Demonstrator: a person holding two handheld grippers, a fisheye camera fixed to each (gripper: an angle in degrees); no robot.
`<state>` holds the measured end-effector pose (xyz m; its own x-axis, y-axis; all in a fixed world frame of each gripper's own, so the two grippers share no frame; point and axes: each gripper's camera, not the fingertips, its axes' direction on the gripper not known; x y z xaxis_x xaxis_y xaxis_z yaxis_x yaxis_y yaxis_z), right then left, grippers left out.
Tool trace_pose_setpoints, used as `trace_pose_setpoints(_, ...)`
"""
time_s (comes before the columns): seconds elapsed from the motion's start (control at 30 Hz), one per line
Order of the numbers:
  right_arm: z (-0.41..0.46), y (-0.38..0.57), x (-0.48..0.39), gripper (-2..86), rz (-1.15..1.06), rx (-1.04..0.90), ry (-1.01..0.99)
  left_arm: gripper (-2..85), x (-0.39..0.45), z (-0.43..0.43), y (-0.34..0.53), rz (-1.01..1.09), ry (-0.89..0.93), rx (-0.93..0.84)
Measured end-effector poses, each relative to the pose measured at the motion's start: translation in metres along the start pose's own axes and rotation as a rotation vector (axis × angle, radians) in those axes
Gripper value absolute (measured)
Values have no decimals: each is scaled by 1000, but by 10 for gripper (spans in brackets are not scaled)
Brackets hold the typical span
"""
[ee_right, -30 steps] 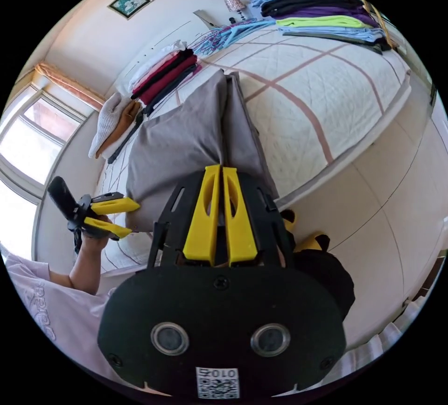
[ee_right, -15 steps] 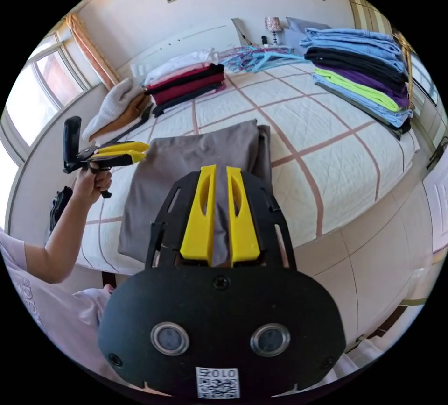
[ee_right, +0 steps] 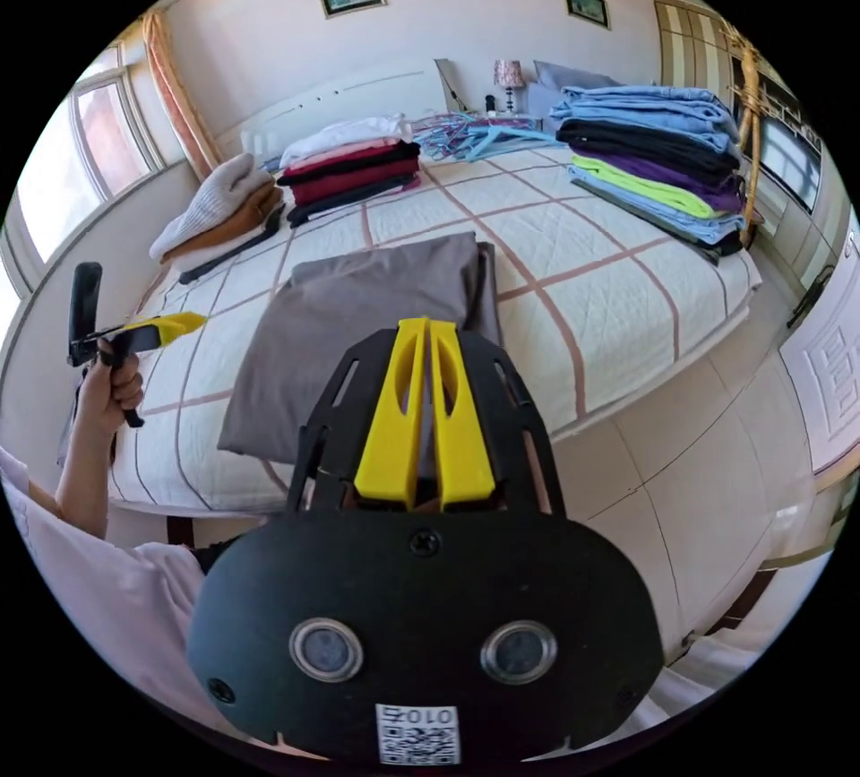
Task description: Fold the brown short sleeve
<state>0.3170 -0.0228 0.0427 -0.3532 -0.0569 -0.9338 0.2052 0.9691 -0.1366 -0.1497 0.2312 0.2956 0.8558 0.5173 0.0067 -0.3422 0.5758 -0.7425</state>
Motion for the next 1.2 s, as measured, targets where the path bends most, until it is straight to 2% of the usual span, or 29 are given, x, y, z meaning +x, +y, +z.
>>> trace_pose_setpoints(0.1, 44, 12, 13, 46, 6, -208, -14, 141, -2, 14, 33, -56, 52, -53)
trace_pose_setpoints(0.2, 38, 13, 39, 53, 84, -183, -99, 147, -7, 36, 46, -88, 139, -114)
trace_pose_setpoints(0.3, -7, 17, 50, 67, 110, -43, -143, 153, -18, 51, 53, -143, 176, -157)
trace_pose_setpoints(0.37, -31, 29, 61, 75, 133, 2, -315, 156, -26, 57, 57, -177, 196, -171)
trace_pose_setpoints(0.57, -46, 78, 77, 82, 131, -36, -551, 156, -53, 62, 56, -275, 345, -143)
trace_pose_setpoints(0.73, -56, 93, 97, 72, 134, 18, -599, 129, -72, 76, 53, -362, 376, -126)
trace_pose_setpoints(0.87, -45, 96, 116, 72, 119, -48, -647, 82, -76, 83, 55, -364, 363, -122)
trace_pose_setpoints(1.0, -23, 105, 127, 87, 166, -164, -744, 47, -84, 80, 55, -378, 424, -88)
trace_pose_setpoints(1.07, -5, 107, 138, 112, 240, -207, -904, 40, -87, 76, 52, -388, 489, -55)
trace_pose_setpoints(1.2, 19, 101, 154, 145, 364, -181, -1096, 33, -85, 67, 34, -372, 593, -10)
